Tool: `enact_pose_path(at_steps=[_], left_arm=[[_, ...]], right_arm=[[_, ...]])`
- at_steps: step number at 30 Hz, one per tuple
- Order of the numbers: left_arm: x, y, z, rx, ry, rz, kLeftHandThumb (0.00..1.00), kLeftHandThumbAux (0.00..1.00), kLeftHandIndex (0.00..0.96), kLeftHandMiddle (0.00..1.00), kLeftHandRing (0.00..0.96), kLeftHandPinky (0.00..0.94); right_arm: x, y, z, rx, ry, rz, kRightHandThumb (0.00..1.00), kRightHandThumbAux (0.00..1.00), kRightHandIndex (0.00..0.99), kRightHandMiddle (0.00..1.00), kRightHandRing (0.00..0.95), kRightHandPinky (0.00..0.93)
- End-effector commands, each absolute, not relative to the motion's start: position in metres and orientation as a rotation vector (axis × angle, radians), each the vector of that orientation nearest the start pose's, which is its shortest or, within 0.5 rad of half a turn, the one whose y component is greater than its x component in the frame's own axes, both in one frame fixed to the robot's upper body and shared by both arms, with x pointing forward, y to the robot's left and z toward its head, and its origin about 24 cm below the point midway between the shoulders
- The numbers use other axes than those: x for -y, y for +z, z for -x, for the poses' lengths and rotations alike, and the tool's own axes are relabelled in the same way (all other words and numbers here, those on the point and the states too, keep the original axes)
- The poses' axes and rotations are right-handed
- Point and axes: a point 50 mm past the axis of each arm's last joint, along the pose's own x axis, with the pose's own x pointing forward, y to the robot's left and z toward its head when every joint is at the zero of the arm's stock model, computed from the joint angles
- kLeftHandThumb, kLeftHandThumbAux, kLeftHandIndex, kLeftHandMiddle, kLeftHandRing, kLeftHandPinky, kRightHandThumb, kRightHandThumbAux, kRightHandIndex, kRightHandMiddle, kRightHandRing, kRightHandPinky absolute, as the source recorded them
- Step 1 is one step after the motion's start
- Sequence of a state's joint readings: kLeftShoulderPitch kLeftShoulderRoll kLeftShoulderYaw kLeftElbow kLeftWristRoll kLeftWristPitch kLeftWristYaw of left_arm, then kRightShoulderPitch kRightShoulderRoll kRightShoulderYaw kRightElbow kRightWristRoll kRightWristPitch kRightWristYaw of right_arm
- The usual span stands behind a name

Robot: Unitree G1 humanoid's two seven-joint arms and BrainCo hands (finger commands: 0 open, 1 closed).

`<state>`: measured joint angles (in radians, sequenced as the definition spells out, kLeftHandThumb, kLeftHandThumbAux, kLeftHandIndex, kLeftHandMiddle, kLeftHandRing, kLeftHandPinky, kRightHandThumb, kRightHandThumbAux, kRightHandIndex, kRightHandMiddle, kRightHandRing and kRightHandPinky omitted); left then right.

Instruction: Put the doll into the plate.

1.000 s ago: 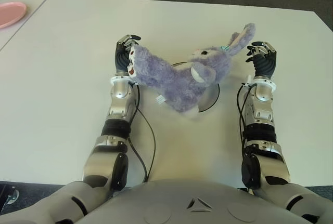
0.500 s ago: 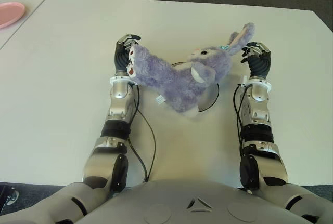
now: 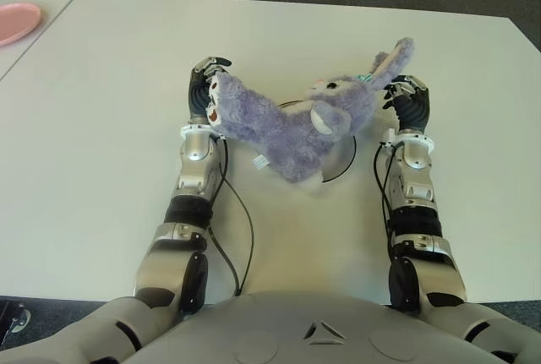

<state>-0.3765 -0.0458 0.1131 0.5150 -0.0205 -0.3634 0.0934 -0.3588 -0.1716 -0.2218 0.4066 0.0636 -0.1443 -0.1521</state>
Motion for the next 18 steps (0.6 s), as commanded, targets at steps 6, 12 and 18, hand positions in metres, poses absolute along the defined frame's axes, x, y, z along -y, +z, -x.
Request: enact_pose_path(at_steps=[6, 12, 18], left_arm=[[-0.138, 0.0274, -0.3028, 0.086, 0.104, 0.117, 0.72, 0.696, 0.446, 0.72, 0.742, 0.749], [-0.1379, 0.0274, -0.3027, 0.084, 0.102, 0.117, 0.72, 0.696, 0.446, 0.721, 0.742, 0.749], [-0.1383, 0.0273, -0.3028, 0.08, 0.1, 0.112, 0.719, 0.697, 0.446, 0.722, 0.744, 0.748]], right_arm=[[0.2217, 0.0582, -0.3112, 0.071, -0.306, 0.028, 0.712, 0.716, 0.438, 0.727, 0.741, 0.672], [0.22, 0.0566, -0.3105, 0.074, -0.298, 0.035, 0.711, 0.716, 0.439, 0.736, 0.749, 0.668], [0.217, 0.054, -0.3098, 0.078, -0.289, 0.041, 0.71, 0.716, 0.439, 0.743, 0.753, 0.682]])
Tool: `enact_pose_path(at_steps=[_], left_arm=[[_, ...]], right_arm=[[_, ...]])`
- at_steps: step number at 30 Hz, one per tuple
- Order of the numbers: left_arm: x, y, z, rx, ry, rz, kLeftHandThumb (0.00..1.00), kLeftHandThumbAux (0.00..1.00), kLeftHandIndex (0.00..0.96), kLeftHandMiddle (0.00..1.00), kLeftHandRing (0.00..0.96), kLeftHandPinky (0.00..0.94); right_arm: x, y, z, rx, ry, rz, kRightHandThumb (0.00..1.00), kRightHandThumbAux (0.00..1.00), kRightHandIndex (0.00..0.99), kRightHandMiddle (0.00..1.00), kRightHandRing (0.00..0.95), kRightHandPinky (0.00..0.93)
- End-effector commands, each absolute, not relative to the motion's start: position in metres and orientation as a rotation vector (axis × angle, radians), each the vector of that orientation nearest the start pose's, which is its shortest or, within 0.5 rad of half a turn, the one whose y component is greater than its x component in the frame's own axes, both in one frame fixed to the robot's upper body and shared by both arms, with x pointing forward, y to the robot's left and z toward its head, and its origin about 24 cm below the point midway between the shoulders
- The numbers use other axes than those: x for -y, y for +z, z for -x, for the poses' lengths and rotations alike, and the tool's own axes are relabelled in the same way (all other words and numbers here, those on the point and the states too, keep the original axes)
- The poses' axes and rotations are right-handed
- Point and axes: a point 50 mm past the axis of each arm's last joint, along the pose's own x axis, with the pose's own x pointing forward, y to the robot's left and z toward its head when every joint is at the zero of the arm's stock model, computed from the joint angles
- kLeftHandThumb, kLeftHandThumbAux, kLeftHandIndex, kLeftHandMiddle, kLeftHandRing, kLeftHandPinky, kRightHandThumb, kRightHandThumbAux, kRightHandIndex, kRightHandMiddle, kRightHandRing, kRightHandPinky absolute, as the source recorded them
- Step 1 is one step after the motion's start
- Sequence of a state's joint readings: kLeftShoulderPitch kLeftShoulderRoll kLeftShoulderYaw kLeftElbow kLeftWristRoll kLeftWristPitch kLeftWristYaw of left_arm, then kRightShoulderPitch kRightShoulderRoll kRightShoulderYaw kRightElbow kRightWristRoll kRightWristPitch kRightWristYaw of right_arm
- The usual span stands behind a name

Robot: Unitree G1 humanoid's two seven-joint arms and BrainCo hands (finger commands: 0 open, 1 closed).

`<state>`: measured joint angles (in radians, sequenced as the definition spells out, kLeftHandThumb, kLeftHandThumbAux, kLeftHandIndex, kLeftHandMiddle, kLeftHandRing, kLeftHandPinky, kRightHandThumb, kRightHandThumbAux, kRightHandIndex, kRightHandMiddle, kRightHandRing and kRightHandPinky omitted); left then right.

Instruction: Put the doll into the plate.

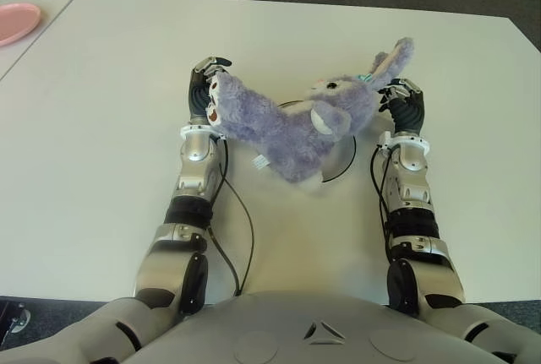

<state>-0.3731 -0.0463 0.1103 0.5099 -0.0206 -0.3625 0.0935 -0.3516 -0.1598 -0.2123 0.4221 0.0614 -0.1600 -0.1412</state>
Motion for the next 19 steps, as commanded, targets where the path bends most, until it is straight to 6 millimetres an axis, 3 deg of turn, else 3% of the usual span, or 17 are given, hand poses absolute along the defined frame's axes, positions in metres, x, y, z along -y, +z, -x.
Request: enact_pose_path(at_steps=[1, 19], left_arm=[[-0.1384, 0.0272, -0.3028, 0.079, 0.1, 0.11, 0.719, 0.697, 0.446, 0.722, 0.744, 0.745], [-0.1396, 0.0278, -0.3019, 0.074, 0.099, 0.104, 0.719, 0.697, 0.446, 0.719, 0.743, 0.748]], right_arm=[[0.216, 0.053, -0.3094, 0.078, -0.287, 0.039, 0.709, 0.716, 0.439, 0.743, 0.754, 0.688], [0.2112, 0.046, -0.3074, 0.092, -0.272, 0.02, 0.706, 0.719, 0.438, 0.749, 0.772, 0.724]])
